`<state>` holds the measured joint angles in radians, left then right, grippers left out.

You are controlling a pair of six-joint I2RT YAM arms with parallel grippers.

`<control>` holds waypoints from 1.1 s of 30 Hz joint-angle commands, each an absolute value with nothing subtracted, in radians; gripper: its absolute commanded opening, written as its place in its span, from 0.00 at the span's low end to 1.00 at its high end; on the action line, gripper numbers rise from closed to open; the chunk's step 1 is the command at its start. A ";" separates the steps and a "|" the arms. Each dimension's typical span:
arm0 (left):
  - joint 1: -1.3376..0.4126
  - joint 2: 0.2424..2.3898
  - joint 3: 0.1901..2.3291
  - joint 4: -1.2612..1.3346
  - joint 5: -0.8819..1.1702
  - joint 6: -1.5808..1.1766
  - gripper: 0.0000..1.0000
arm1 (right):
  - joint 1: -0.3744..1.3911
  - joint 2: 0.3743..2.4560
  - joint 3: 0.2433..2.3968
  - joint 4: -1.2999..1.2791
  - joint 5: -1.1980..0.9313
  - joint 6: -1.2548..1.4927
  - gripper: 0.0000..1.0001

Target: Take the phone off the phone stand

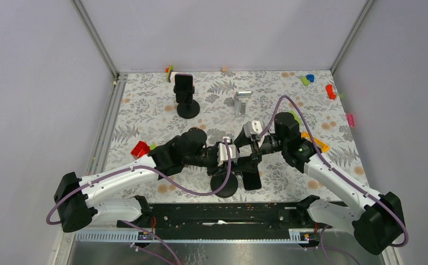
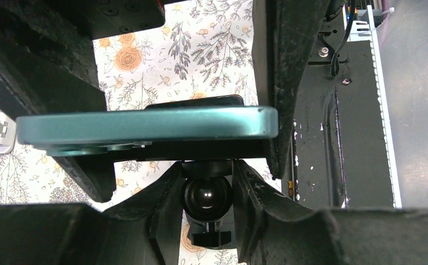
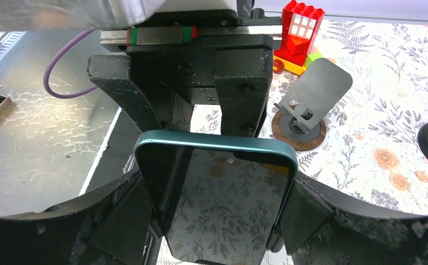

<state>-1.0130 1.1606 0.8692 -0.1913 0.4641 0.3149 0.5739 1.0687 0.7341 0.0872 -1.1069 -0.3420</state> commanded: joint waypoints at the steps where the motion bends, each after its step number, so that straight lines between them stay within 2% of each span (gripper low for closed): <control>1: -1.079 1.187 0.917 -0.116 0.594 0.347 0.00 | 0.543 1.148 0.769 0.107 -0.961 -0.515 0.00; 22: -1.139 1.201 0.940 -0.162 0.620 0.380 0.00 | 0.537 1.331 0.943 0.008 -1.009 -0.629 0.00; 33: -1.149 1.195 0.930 -0.168 0.625 0.377 0.00 | 0.470 1.379 1.038 -0.109 -1.088 -0.652 0.00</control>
<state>-1.0374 1.1763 0.9031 -0.2379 0.3985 0.3367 0.5472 1.3144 0.9569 -0.2062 -1.3468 -0.5358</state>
